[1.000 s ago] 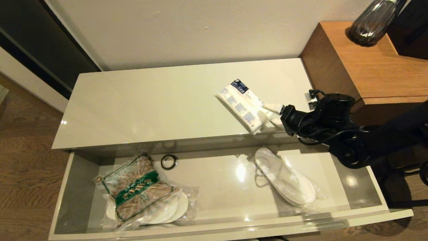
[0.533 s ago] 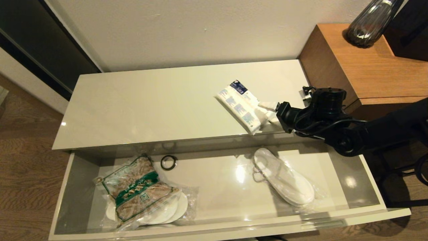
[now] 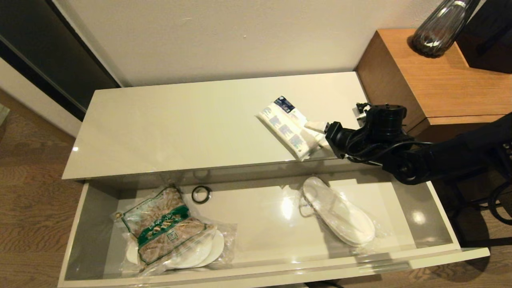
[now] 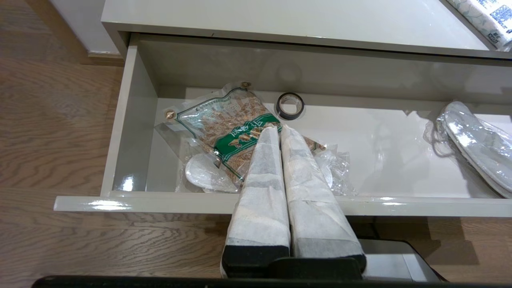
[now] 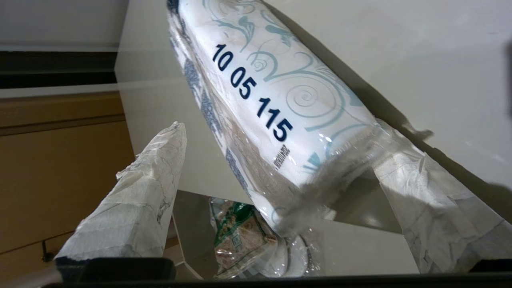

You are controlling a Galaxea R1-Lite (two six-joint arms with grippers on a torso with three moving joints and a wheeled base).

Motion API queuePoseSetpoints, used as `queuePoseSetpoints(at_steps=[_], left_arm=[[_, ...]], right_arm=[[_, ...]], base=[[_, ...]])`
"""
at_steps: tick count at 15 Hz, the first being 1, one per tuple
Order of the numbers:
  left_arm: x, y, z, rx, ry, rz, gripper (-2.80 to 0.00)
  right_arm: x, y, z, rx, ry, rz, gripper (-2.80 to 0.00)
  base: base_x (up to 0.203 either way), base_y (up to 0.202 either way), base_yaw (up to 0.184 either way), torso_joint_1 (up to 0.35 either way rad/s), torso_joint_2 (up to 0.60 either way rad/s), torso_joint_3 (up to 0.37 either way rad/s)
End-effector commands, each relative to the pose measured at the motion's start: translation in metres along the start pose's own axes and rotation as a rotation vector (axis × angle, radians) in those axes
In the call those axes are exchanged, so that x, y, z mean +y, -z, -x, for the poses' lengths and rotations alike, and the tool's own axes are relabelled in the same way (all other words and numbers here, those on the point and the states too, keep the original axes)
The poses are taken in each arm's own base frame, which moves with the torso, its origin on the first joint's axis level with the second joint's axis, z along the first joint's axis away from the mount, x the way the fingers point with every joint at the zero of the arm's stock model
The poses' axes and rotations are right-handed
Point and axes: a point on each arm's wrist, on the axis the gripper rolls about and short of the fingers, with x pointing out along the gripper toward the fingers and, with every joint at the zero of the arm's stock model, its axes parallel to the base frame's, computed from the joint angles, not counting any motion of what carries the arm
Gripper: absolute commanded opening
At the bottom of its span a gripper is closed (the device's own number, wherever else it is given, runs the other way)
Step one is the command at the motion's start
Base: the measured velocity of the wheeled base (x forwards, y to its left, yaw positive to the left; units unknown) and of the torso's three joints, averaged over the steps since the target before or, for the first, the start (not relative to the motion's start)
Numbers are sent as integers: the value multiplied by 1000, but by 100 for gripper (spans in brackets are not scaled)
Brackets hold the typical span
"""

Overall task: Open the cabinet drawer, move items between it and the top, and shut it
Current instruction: Pick up the tissue on the table

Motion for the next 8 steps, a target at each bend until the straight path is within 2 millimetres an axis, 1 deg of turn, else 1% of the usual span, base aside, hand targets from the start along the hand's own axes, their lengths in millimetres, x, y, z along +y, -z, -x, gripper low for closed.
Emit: queuePoseSetpoints(at_steps=[1, 5, 8], left_arm=[[0, 0, 0, 1, 0, 1, -280], [0, 0, 0, 1, 0, 1, -280], [0, 0, 0, 0, -2, 1, -280]], right_arm=[[-18, 18, -11, 82, 68, -43, 0], [-15, 20, -10, 91, 74, -44, 0], [-17, 21, -10, 90, 75, -51, 0]], base=[[0, 0, 0, 0, 0, 0], [0, 0, 0, 0, 0, 0], [0, 0, 0, 0, 0, 0]])
